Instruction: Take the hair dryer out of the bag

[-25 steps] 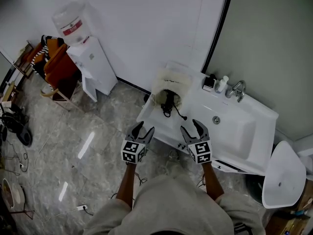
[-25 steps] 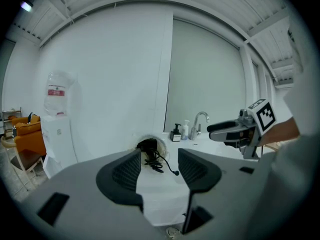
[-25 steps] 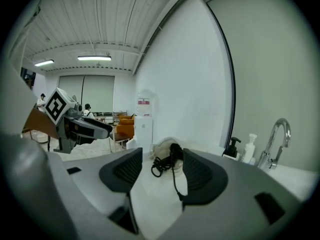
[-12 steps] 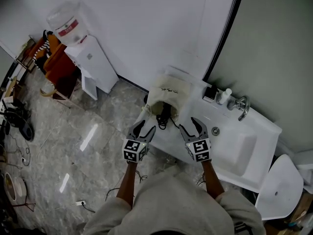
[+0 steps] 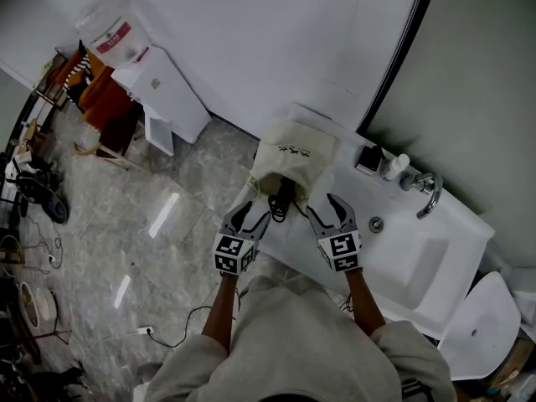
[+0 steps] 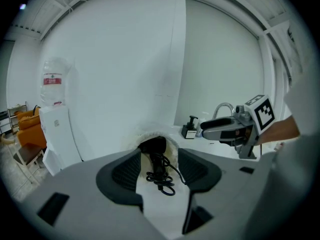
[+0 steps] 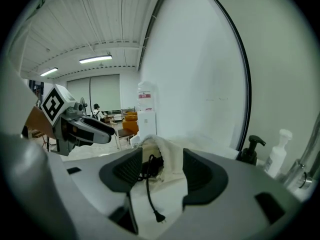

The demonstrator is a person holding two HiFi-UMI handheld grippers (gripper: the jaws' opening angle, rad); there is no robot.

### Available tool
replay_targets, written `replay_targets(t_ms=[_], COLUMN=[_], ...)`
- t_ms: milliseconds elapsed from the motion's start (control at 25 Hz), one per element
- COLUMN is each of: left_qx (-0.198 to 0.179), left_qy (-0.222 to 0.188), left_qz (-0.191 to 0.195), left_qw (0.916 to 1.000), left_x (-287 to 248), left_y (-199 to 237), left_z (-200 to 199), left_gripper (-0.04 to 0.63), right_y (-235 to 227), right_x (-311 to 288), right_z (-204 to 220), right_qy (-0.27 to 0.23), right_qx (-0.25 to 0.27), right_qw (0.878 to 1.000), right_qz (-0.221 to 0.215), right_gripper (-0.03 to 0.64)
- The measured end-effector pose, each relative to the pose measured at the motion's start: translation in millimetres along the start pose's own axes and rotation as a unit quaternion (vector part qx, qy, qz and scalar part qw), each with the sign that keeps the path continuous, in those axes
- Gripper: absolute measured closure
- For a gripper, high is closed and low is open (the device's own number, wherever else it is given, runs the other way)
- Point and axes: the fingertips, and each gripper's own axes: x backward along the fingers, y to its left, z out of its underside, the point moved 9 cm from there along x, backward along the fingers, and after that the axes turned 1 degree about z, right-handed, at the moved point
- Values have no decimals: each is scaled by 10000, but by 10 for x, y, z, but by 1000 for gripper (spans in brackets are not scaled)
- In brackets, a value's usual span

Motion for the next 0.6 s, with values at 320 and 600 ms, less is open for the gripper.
replay_targets(t_ms=[320,600], left_qx=[111,164], left_qy=[113,253], left_qz=[74,368], left_qw=[9998,9989], left_x=[-182,-417], left_y=[72,189], left_z=[63,126], left_gripper=[366,365], right_y=[-12,5], right_x=[-228,-510], right_z=[39,89], right_qy=[193,449], right_qx=[54,132], right_qw=[9998,9989], right_qz=[-99,-28], right_gripper=[377,377])
